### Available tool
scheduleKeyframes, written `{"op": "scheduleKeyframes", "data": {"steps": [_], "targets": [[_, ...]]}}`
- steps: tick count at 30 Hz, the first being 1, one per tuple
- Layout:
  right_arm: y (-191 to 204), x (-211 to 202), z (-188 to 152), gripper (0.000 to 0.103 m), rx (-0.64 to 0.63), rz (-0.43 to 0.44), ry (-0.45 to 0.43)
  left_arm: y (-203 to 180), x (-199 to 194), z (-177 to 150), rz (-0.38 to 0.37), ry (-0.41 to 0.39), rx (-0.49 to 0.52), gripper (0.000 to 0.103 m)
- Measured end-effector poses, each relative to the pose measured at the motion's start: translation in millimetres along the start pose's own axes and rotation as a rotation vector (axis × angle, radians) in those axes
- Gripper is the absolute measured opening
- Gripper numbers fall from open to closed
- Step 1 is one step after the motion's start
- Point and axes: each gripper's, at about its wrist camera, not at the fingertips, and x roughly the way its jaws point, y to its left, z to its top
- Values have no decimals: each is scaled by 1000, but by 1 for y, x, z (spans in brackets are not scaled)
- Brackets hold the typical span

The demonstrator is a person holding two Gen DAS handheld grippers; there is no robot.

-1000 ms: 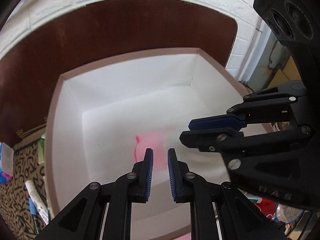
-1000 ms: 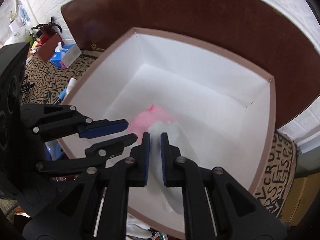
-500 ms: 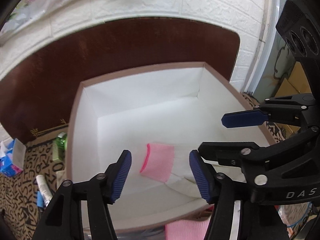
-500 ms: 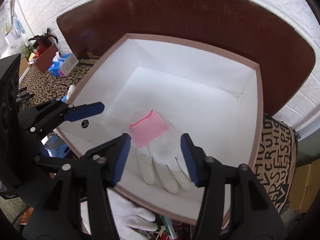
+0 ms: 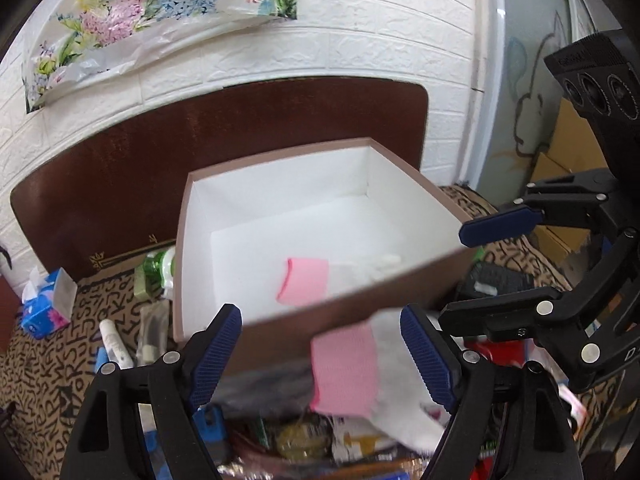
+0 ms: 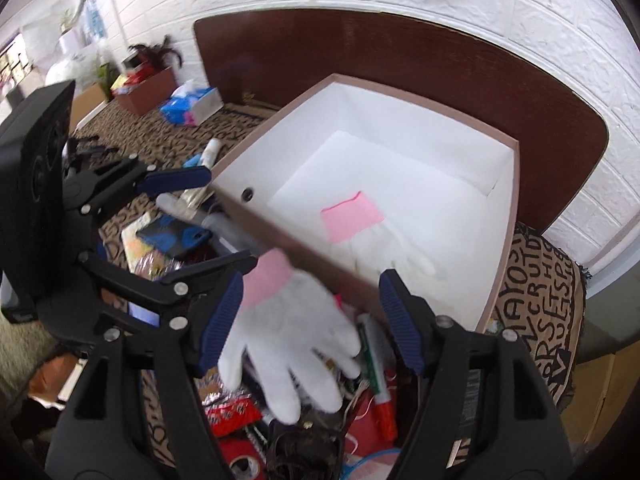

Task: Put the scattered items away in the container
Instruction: 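Return the left tool to the pile and grasp the second white glove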

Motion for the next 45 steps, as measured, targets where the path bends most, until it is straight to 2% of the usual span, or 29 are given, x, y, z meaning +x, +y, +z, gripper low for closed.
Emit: {"op": "scheduleKeyframes", "data": {"steps": [8, 17, 23, 29, 31, 34, 36, 38, 40, 41, 43, 45], "targets": [[16, 26, -30, 72, -41, -10, 47, -6, 14, -31, -10, 72, -5, 84], [7, 41, -37, 72, 10, 26, 54, 6, 28, -44, -75, 103, -90, 84], [-2, 42, -36, 72, 71, 53, 29, 10, 38, -50, -77, 128, -115, 84], [-7, 54, -39, 71, 92, 54, 61, 7, 40, -50, -85, 125, -107, 84], [-7, 59, -40, 69, 86, 58, 72, 5, 40, -50, -84, 124, -96, 83], [-5, 67, -40, 52, 79, 78, 95, 1, 43, -51, -97, 132, -81, 82], [-3, 70, -40, 49, 71, 78, 98, 1, 44, -52, -104, 134, -86, 80], [-2, 71, -39, 47, 72, 77, 97, 2, 44, -51, -127, 132, -95, 72], [-2, 70, -39, 42, 76, 79, 92, 2, 45, -51, -167, 134, -108, 53], [-1, 69, -39, 37, 72, 76, 86, 2, 45, -51, -182, 135, -108, 50], [2, 67, -39, 30, 51, 65, 80, -4, 44, -49, -191, 133, -83, 38], [5, 65, -39, 21, 34, 51, 80, -10, 42, -48, -187, 125, -56, 32]]}}
